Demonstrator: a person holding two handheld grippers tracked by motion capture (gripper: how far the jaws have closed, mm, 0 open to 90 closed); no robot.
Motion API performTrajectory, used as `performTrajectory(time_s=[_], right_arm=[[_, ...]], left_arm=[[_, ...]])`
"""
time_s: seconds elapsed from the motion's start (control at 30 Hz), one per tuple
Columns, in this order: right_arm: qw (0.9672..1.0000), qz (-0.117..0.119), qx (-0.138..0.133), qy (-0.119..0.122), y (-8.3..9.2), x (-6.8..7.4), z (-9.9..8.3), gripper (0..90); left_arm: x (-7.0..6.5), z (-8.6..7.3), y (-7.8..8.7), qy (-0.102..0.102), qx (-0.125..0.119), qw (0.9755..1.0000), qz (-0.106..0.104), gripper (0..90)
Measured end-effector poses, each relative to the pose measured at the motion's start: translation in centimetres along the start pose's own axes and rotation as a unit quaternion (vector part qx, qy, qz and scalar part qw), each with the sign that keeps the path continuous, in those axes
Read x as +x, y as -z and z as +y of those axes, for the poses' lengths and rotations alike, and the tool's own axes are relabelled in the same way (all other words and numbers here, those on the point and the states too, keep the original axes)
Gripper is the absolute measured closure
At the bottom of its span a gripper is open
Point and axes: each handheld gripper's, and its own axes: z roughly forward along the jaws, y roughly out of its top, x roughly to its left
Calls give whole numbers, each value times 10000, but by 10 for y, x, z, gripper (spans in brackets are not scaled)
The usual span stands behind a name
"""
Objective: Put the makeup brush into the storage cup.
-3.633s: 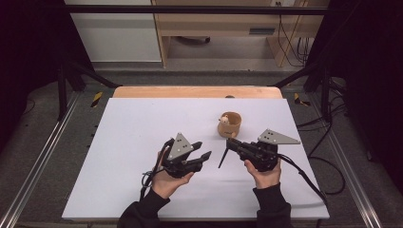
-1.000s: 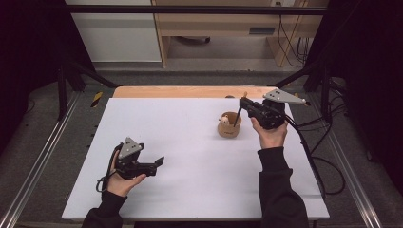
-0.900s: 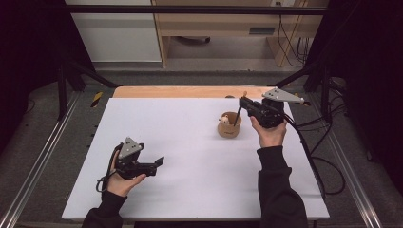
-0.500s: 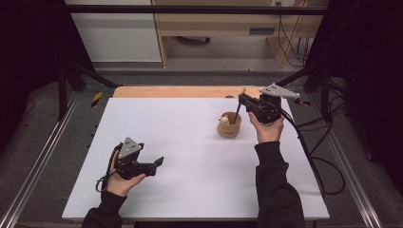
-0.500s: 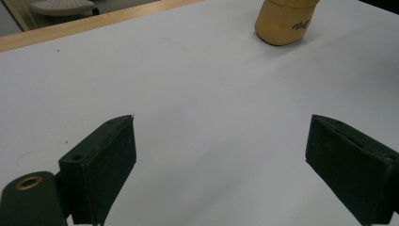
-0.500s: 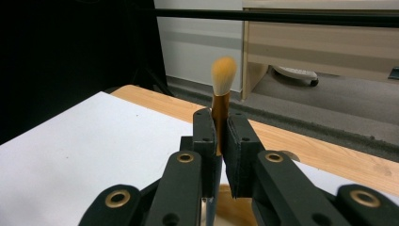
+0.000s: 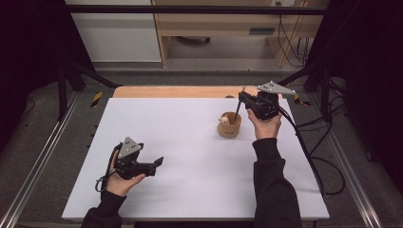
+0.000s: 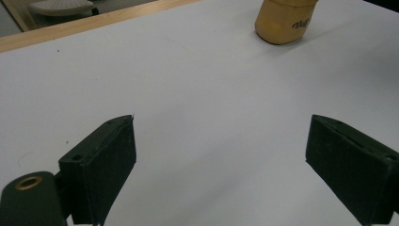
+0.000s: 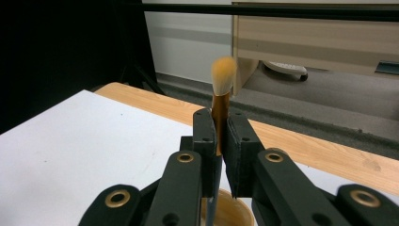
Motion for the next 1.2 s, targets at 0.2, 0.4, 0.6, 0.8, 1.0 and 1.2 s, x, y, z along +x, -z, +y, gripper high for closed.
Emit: performTrajectory(time_s=[0.2,0.4,0.6,0.8,1.0,1.2], right_arm=[[9999,-78,46,-44,-9,-3,-5,840],[9998,-163,109,-68,-15,-6,-10,839],[9996,-205,178,-104,-20,-9,-17,839],[9994,-209,244,-141,-26,-8,-23,839],[9989,-237,357,-169,-32,-9,-31,839],[9985,-235,447,-205,-36,-9,-38,839]], left_arm=[[0,0,0,-11,2,10000,-26,87],[0,0,0,-44,-6,10000,-38,87],[0,0,1,-46,-22,10000,-48,88],[-1,1,1,-67,-33,10000,-42,89],[-1,0,0,-69,-23,10000,-39,90],[-1,0,0,-81,-22,10000,-35,90]])
